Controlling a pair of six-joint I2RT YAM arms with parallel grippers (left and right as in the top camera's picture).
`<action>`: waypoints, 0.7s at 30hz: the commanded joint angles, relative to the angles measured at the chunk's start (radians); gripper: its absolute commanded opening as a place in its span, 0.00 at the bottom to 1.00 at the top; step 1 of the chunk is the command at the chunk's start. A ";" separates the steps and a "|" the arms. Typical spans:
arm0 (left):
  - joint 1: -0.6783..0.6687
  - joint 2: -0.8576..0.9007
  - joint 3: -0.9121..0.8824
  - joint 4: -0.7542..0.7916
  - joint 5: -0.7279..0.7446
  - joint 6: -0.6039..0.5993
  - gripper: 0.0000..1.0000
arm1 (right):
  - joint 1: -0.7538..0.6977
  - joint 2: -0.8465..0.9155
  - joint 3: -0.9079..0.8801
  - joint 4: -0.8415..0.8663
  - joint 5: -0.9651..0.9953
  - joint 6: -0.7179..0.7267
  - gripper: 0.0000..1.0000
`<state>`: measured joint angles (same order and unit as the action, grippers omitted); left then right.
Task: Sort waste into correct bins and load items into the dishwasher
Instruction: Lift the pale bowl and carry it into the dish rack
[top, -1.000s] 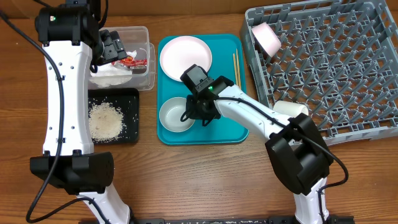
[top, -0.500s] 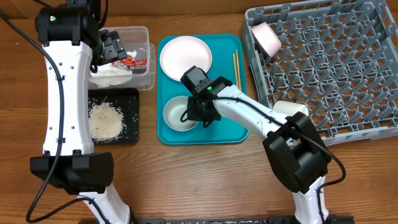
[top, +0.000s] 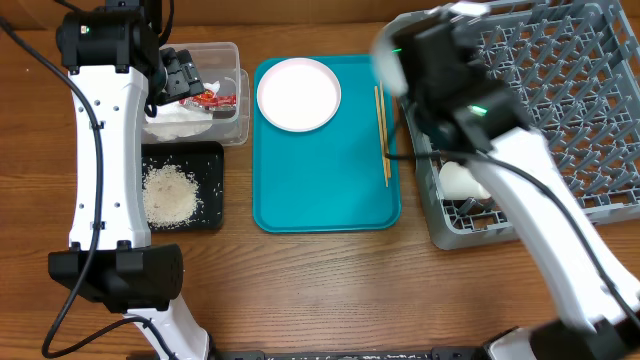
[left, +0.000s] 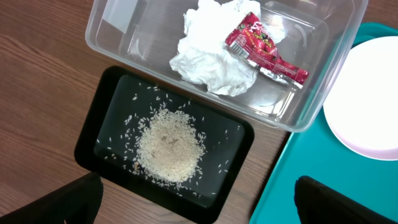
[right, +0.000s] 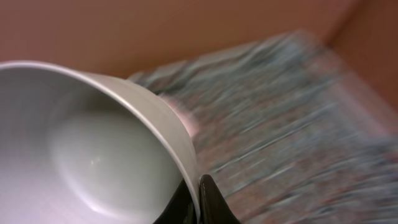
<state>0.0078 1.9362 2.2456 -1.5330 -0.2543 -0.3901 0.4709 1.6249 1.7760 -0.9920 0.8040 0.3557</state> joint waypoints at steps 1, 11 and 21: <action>0.005 0.008 0.006 0.001 0.001 -0.007 1.00 | -0.031 0.045 -0.024 0.017 0.412 -0.232 0.04; 0.004 0.008 0.006 0.001 0.001 -0.007 1.00 | -0.081 0.233 -0.121 0.154 0.676 -0.328 0.04; 0.004 0.008 0.006 0.001 0.001 -0.007 1.00 | -0.084 0.328 -0.134 0.143 0.584 -0.330 0.04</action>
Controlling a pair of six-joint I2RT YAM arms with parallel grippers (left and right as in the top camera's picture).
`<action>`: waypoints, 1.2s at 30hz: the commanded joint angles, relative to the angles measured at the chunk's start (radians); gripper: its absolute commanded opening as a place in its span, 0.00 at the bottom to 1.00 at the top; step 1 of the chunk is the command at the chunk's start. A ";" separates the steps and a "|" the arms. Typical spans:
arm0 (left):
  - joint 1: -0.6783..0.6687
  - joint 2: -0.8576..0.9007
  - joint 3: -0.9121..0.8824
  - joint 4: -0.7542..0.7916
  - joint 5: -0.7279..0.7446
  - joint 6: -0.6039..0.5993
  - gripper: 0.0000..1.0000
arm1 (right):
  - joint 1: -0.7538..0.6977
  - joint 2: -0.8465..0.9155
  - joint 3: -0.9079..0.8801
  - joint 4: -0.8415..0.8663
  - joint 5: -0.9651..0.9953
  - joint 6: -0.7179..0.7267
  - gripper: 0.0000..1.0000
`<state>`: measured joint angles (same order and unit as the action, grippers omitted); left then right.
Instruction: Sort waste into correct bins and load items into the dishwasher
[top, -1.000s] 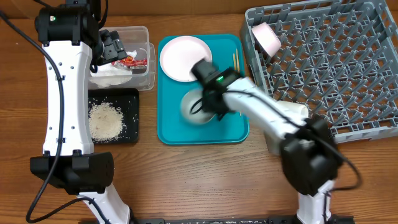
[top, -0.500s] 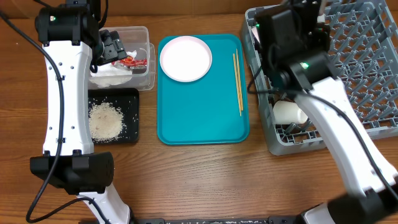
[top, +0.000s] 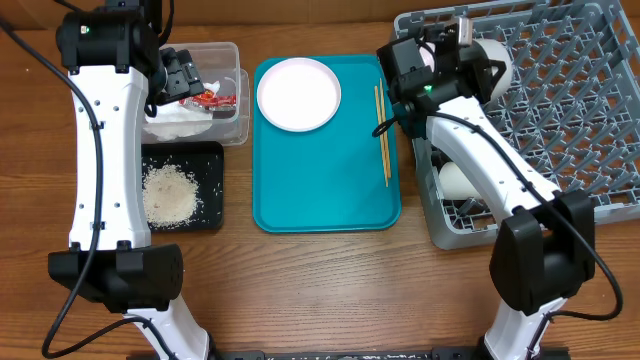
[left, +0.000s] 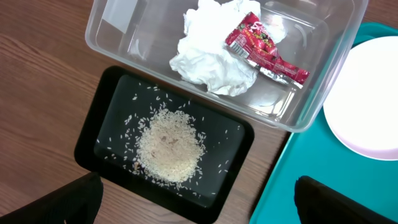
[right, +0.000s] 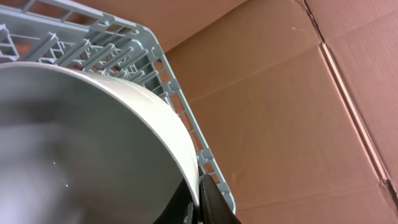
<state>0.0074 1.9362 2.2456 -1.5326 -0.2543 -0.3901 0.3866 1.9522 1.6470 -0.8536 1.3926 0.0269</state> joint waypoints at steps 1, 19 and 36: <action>0.005 0.008 0.006 0.000 0.000 -0.007 1.00 | 0.000 0.002 -0.005 -0.002 -0.031 -0.001 0.04; 0.005 0.008 0.006 0.000 0.001 -0.007 1.00 | 0.011 0.003 -0.161 0.056 -0.046 0.007 0.04; 0.005 0.008 0.006 0.000 0.001 -0.007 1.00 | 0.066 0.002 -0.162 0.070 -0.093 0.010 0.04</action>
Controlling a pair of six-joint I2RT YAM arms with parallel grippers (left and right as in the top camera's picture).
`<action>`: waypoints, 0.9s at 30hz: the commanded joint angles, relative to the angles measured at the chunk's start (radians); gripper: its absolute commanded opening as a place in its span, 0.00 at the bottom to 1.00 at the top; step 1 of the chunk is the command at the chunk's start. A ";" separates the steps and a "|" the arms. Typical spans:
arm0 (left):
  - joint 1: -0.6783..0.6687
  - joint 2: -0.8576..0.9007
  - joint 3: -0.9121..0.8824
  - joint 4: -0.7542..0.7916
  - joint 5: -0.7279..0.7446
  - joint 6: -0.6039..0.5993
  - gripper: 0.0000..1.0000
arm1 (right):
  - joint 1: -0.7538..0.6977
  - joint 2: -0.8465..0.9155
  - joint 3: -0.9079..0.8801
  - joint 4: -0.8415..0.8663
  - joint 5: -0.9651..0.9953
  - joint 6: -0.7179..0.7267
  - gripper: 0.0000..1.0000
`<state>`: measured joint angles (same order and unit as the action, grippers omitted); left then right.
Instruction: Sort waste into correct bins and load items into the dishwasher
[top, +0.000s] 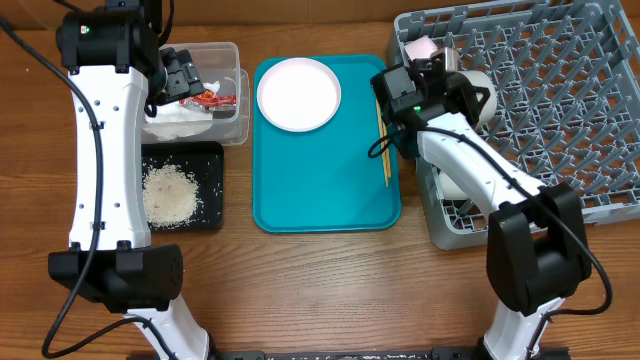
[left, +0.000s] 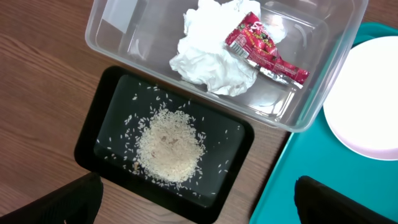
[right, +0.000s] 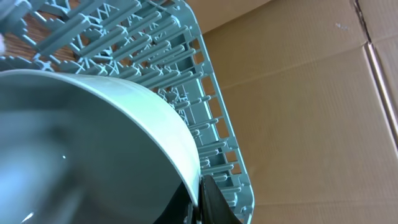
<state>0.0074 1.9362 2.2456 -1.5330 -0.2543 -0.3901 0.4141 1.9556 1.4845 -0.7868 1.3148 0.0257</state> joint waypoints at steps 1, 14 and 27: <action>0.005 0.008 0.006 0.001 0.001 -0.007 1.00 | 0.047 -0.001 0.000 0.004 -0.016 0.011 0.04; 0.005 0.008 0.006 0.001 0.001 -0.007 1.00 | 0.161 -0.001 0.000 0.002 -0.119 0.011 0.19; 0.003 0.008 0.006 0.001 0.001 -0.007 1.00 | 0.109 -0.034 0.051 0.080 0.033 -0.023 0.04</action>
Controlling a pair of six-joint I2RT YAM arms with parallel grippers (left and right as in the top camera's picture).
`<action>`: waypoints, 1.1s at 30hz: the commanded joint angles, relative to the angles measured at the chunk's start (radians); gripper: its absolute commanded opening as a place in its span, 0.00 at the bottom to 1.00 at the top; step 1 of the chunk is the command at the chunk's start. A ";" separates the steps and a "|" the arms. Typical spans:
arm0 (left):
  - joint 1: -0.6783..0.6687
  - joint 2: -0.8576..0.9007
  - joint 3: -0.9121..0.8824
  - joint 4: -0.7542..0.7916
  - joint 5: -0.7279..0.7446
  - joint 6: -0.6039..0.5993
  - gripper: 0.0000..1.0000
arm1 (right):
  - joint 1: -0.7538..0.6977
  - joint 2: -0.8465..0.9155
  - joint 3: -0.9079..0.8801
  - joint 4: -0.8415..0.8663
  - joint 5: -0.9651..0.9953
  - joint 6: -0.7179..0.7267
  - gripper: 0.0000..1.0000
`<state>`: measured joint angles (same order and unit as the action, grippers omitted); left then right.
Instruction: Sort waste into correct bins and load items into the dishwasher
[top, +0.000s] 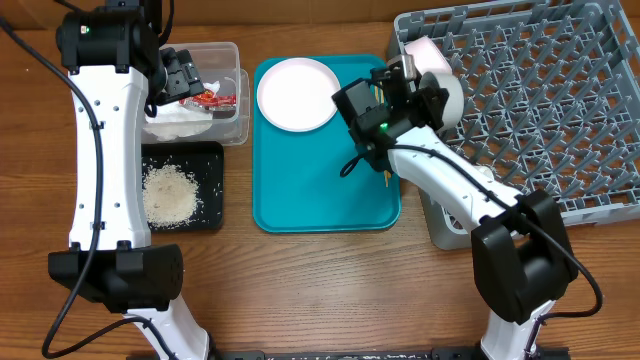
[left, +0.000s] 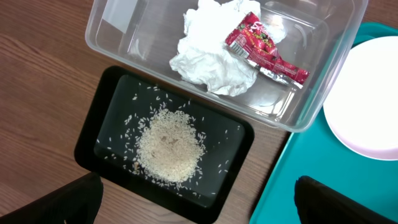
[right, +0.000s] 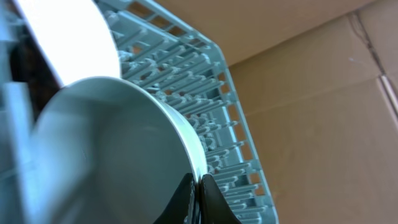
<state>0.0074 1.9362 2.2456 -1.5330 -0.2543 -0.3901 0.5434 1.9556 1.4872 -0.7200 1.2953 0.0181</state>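
My right gripper (top: 422, 92) (right: 199, 186) is shut on the rim of a white bowl (top: 450, 95) (right: 112, 155), held on edge at the left rim of the grey dish rack (top: 540, 110) (right: 211, 112). A pink-white cup (top: 425, 50) stands in the rack's far left corner. On the teal tray (top: 320, 190) lies a white plate (top: 298, 93); the chopsticks (top: 386, 180) are mostly hidden under my right arm. My left gripper (top: 180, 75) (left: 199, 205) hangs open above the clear bin (left: 311, 118), which holds tissue (left: 208, 62) and a red wrapper (left: 264, 50).
A black tray (left: 93, 137) with a pile of rice (left: 169, 146) sits in front of the clear bin. Brown cardboard walls stand behind the rack. My right arm stretches across the rack's front left corner.
My right gripper and the bowl have shifted left, from inside the rack's left part to its left rim, beside the tray. The left arm has not moved.
My right arm was blurred over the rack with the bowl in its grip. Then the bowl was over the rack's far left corner, later a little nearer, and now at the left rim. The left gripper stayed open above the clear bin throughout.
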 joint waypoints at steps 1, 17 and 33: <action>0.003 0.008 0.006 0.001 0.001 -0.007 1.00 | -0.029 -0.041 0.058 0.016 0.055 -0.031 0.04; 0.003 0.008 0.006 0.001 0.001 -0.007 1.00 | -0.141 -0.070 0.026 -0.023 0.121 -0.120 0.04; 0.003 0.008 0.006 0.001 0.001 -0.007 1.00 | -0.125 -0.064 -0.081 -0.002 0.082 -0.093 0.04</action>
<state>0.0074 1.9362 2.2456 -1.5330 -0.2543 -0.3901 0.4042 1.9217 1.4162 -0.7311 1.3945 -0.0933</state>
